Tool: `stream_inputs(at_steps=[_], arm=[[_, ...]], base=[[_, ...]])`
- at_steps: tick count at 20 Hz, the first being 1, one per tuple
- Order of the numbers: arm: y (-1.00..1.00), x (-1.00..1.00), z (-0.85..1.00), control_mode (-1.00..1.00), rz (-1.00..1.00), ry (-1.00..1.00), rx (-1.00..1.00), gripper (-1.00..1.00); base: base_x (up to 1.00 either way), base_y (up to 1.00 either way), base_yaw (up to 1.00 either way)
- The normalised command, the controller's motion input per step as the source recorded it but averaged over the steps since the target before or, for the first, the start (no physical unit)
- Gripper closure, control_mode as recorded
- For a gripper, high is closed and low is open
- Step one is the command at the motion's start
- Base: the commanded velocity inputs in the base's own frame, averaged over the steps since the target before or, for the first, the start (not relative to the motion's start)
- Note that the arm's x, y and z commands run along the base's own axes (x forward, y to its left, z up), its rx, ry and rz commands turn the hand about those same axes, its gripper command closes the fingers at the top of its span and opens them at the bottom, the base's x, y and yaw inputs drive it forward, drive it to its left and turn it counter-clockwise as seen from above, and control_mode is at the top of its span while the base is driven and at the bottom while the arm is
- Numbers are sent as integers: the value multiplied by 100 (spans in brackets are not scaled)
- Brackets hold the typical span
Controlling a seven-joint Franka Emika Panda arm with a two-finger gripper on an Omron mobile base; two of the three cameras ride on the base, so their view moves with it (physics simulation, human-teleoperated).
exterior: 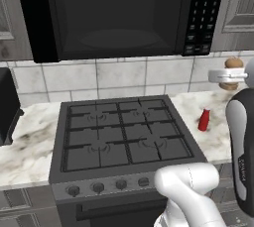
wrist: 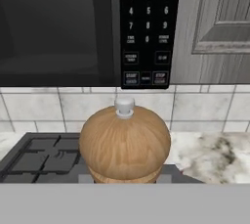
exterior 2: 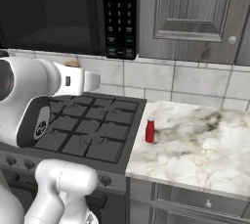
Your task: Take 2 condiments from the cabinet and move them on the counter near the stove.Make sure the condiments are lined up with each other, next to each other.
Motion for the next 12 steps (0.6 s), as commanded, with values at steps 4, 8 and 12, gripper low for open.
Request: stream_inputs(at_steps=[4, 8, 12], arm=[[-17, 0, -18, -100, 0, 5, 0, 100], [-19, 0, -19, -100, 0, 3, 0, 100], [-21, 0, -13, -100, 0, 1, -3, 100]], base=[[0, 0, 0], [0, 0, 0], [0, 0, 0]])
